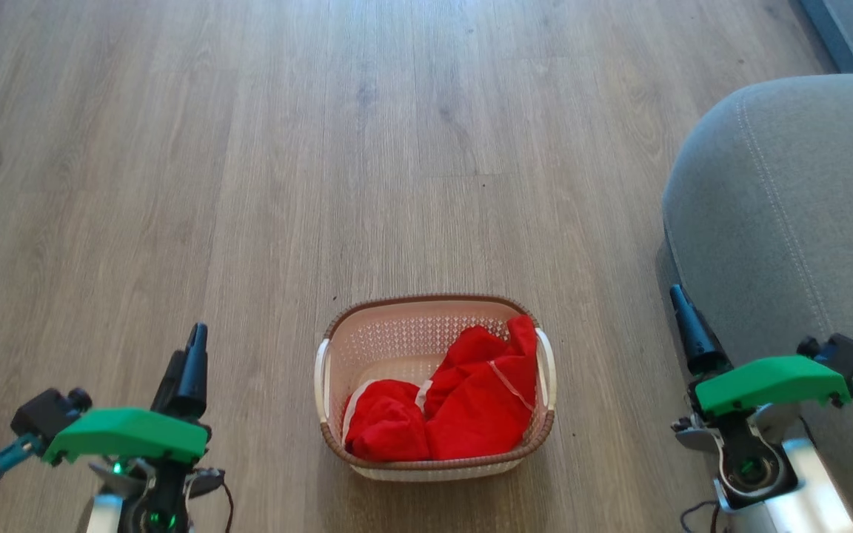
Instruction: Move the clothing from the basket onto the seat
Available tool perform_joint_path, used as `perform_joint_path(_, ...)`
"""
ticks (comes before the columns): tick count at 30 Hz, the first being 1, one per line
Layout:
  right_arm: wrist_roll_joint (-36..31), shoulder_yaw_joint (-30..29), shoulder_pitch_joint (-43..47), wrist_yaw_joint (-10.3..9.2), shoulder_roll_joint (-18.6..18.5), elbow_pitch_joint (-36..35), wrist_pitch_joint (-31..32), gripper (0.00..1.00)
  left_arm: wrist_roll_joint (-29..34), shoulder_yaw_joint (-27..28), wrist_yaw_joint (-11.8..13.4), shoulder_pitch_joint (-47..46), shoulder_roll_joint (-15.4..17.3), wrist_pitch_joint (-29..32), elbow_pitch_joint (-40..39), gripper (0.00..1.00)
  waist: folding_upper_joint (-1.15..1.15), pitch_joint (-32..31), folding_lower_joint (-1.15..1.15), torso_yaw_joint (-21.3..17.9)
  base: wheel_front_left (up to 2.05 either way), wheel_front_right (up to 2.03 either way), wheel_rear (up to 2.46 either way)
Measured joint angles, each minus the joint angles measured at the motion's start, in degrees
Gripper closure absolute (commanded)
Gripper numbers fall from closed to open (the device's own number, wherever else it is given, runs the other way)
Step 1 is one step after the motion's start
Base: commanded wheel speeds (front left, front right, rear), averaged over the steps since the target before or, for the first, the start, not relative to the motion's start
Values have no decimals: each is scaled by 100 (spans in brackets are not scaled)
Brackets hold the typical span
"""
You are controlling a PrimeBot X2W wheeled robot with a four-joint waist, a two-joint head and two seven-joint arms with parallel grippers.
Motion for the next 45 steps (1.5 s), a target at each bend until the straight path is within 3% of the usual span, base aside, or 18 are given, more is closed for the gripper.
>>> perform_joint_path(14,-1040,218,-304,0,-34,250,-253,0,1216,-91,10,-207,73,-201,68,0,0,25,0,-16,0,0,0)
perform_joint_path(45,-3045,597,-1031,0,-154,853,-756,0,3453,-358,355,-653,272,-717,274,0,0,92,0,-32,0,0,0)
